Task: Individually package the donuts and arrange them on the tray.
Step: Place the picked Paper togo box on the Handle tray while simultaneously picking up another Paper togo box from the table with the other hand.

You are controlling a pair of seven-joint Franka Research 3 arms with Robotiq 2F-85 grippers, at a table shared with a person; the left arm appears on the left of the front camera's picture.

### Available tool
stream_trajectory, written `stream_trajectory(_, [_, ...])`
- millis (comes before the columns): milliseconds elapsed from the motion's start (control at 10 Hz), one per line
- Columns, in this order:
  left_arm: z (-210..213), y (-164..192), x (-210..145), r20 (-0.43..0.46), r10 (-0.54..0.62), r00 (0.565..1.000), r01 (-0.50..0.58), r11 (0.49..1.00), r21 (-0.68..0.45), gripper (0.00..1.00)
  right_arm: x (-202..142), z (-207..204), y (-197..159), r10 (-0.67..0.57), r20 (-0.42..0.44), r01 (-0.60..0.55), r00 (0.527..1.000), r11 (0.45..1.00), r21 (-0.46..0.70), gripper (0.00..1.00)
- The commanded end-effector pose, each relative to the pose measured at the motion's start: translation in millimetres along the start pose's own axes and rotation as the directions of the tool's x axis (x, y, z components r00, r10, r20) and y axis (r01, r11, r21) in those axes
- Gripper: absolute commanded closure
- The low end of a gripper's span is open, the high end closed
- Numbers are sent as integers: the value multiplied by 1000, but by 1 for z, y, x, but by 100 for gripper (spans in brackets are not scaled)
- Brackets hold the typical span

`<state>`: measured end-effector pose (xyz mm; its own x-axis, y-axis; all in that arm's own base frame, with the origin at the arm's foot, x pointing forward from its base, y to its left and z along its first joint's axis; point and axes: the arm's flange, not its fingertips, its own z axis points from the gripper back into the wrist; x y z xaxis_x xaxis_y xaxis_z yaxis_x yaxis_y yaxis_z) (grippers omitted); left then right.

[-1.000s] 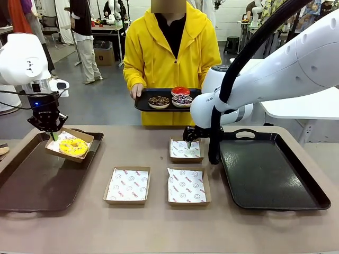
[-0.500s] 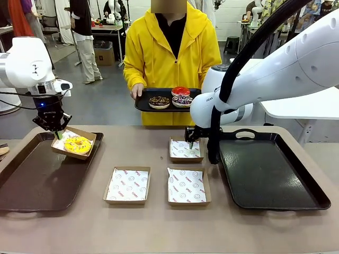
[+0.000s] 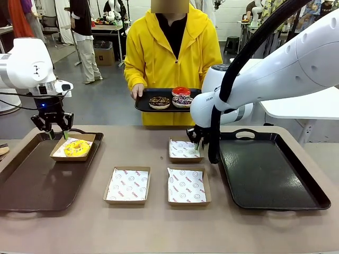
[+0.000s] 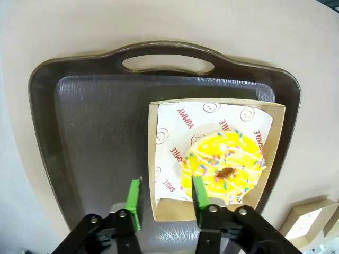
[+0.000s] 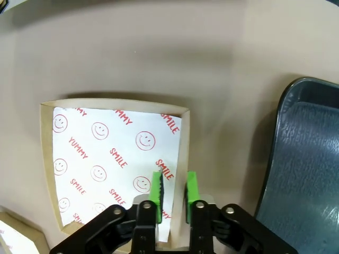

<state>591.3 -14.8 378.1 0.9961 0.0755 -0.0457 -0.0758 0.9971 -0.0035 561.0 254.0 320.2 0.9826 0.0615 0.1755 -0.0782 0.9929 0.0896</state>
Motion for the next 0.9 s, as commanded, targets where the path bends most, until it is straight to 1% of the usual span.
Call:
stream_trajectory(0, [0,-4,5,7,22,1000,-22,1000,4,9,5,-2,5,-23,16,23,1000,999,-27,100])
stream_trajectory(100, [0,-3,4,8,22,1000,-22,1000,4,0,5,-2,6,-24,17,24,1000,999,-28,100])
stream_trajectory(500, [0,-2,3,4,25,1000,-25,1000,-7,0,5,-1,6,-43,19,44,999,999,-24,100])
stream_trajectory(600, [1,-2,2,5,29,1000,-29,999,-14,0,2,6,7,-47,3,47,999,999,-4,100])
stream_trajectory(700, [7,0,-3,-24,36,999,-37,998,-50,0,-3,24,10,-67,-11,66,998,998,-2,100])
stream_trajectory(800, [18,6,-11,-41,38,998,-43,990,-131,0,-9,49,12,-59,3,59,998,998,-3,100])
